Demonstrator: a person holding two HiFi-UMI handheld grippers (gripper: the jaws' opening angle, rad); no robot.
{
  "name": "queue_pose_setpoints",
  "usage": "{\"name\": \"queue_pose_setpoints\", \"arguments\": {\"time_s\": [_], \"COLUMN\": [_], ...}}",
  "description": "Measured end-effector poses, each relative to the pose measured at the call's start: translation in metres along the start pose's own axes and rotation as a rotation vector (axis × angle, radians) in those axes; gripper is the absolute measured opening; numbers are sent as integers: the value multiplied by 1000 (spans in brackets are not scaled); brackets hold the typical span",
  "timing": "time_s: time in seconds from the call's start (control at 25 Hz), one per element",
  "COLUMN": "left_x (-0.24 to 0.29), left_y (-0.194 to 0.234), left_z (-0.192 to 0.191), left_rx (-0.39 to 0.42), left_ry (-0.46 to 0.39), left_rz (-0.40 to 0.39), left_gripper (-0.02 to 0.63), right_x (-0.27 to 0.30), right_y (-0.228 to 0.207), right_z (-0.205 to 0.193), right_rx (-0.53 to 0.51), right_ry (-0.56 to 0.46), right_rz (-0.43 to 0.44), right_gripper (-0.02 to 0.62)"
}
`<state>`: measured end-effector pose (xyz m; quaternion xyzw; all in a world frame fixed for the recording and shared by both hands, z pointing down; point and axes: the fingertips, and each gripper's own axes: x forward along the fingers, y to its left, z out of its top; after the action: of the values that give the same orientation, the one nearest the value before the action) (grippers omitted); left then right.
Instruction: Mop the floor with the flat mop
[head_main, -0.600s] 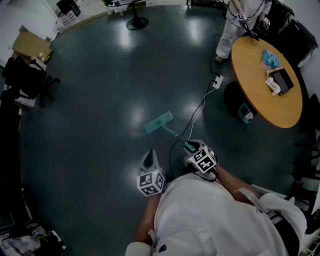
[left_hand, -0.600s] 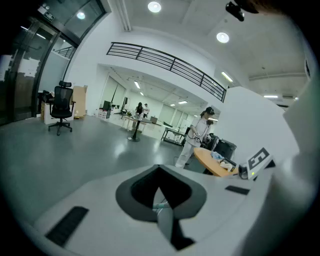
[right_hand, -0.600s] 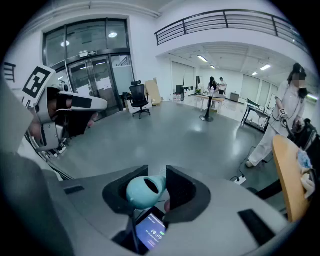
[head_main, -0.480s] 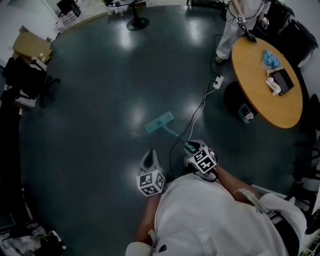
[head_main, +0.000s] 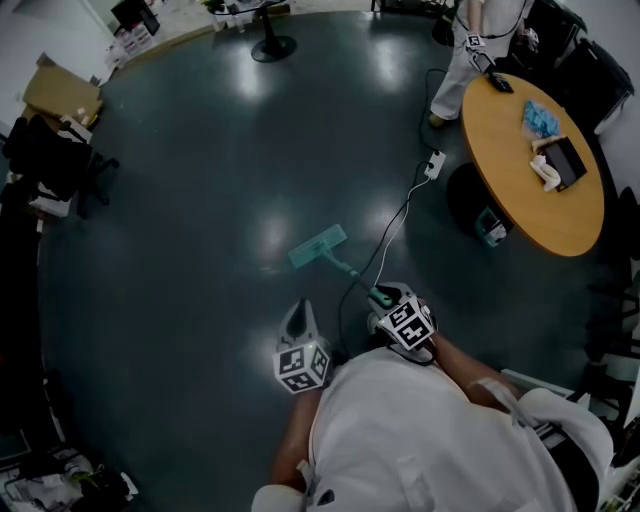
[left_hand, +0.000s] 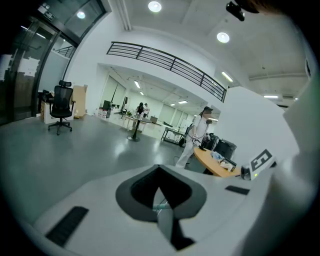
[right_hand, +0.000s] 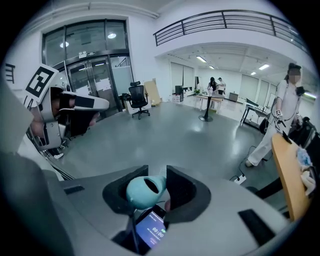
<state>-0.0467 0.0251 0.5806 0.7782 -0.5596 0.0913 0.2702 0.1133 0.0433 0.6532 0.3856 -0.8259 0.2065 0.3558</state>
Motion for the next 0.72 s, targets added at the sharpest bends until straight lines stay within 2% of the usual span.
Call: {"name": "queue_pose_setpoints", "arguments": {"time_s": [0.16, 0.44, 0.72], "left_x": [2, 8, 6], "left_y": [-1, 4, 14], "left_z": [0, -5, -12], "left_rx": [-5, -15, -38], "left_ry": [0, 2, 29], "left_rz": [5, 33, 74], "left_gripper": [0, 0, 0], "right_x": [-4, 22, 116], "right_y": [-3, -17, -35], "right_z": [-5, -19, 33], "right_rx": [32, 13, -74], "right_ry": [-9, 32, 22], "right_rz": [-6, -18, -18], "right_gripper": [118, 118, 118]}}
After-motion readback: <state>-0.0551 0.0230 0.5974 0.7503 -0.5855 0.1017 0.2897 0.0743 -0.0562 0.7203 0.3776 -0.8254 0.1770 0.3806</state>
